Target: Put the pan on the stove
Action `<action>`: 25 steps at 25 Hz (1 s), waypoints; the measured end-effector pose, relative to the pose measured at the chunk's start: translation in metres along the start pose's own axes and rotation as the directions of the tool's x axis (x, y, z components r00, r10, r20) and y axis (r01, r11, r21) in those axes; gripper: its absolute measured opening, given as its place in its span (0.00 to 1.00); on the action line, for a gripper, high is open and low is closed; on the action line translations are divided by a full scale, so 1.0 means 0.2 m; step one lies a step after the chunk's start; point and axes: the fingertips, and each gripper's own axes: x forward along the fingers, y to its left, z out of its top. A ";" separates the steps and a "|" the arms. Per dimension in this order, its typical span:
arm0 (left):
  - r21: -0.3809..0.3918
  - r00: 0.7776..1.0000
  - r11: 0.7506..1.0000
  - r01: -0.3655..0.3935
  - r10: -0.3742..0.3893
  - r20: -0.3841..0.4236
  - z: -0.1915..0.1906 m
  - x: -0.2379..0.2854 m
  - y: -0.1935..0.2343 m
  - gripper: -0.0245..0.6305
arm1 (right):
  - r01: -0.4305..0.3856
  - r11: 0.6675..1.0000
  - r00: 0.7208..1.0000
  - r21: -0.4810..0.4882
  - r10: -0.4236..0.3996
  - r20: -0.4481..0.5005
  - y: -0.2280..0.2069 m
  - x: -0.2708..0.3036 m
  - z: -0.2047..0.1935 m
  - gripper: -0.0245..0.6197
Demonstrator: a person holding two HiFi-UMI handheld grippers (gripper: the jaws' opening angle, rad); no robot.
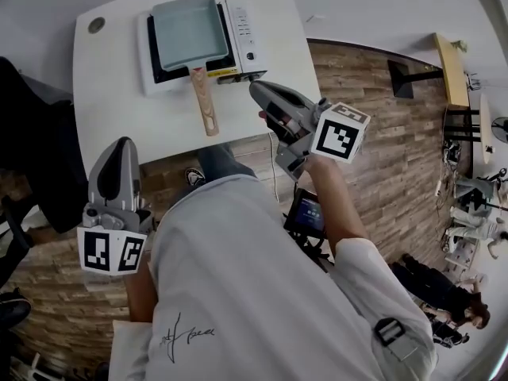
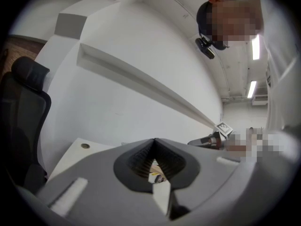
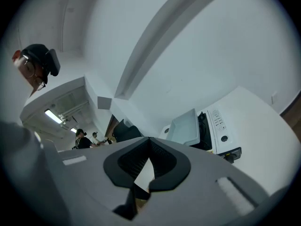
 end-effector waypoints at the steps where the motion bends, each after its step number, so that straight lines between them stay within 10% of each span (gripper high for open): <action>1: -0.010 1.000 1.000 0.013 -0.013 0.003 -0.01 0.00 -0.01 0.12 | 0.017 0.999 1.000 -0.031 -0.017 0.013 0.01 -0.01 0.01 0.04; 25: 0.008 0.998 0.998 -0.066 0.066 -0.001 -0.02 -0.20 -0.08 0.12 | 0.223 0.871 0.975 -0.438 -0.191 0.118 0.27 -0.36 -0.10 0.04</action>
